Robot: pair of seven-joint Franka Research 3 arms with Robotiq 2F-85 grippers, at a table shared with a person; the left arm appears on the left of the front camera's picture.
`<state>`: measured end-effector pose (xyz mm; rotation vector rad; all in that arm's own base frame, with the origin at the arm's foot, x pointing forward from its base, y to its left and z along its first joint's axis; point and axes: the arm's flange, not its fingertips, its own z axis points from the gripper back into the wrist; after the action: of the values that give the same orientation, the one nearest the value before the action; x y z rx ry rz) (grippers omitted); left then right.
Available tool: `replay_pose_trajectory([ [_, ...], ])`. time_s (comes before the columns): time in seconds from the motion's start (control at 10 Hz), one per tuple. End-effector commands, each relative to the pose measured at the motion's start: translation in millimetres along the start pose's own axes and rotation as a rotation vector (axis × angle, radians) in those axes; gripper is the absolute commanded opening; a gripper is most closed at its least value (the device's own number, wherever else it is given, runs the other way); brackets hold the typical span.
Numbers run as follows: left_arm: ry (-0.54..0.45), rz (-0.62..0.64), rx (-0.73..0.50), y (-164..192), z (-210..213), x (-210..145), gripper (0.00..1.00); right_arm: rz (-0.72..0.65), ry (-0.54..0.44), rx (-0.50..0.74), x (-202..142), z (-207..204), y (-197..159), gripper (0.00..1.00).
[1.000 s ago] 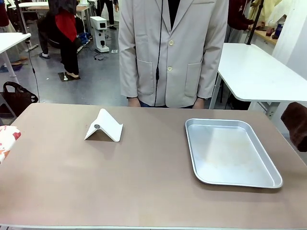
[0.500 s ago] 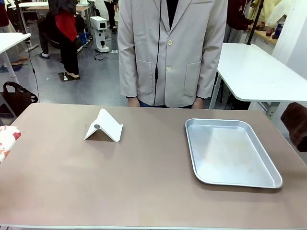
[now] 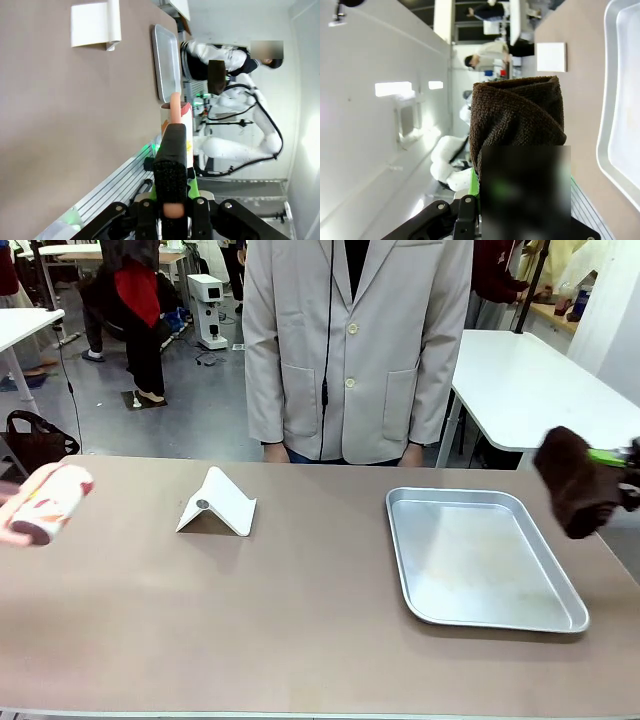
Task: Clean the surface of the table.
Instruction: Return the Lint Roller and towel to their original positions.
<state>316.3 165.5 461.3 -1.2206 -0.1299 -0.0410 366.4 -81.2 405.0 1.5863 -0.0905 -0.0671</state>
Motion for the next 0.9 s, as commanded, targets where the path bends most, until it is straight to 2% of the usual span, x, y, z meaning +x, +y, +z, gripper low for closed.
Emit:
replay_pose_trajectory([
  [0.0,-0.115,0.031,0.08,-38.7,-47.6,15.5,0.22,-0.008,-0.021,-0.087,2.6,-68.2,16.8,0.13],
  [0.1,-0.199,0.046,0.104,-61.3,-77.2,25.2,0.22,0.02,-0.034,-0.126,5.3,-112.1,17.3,0.13],
  [0.4,-0.198,0.015,0.251,-86.2,-146.4,52.8,0.22,0.03,-0.064,-0.231,24.9,-224.1,-3.3,0.13],
  [0.5,-0.173,-0.013,0.295,-87.0,-169.8,66.1,0.22,-0.001,-0.029,-0.289,35.1,-257.6,-18.6,0.13],
  [0.6,-0.119,-0.036,0.414,-72.8,-230.1,107.8,0.22,-0.016,0.086,-0.337,58.1,-314.2,-74.8,0.13],
  [0.8,-0.05,-0.057,0.412,-71.6,-240.2,120.9,0.22,-0.04,0.104,-0.363,59.4,-318.6,-91.1,0.13],
])
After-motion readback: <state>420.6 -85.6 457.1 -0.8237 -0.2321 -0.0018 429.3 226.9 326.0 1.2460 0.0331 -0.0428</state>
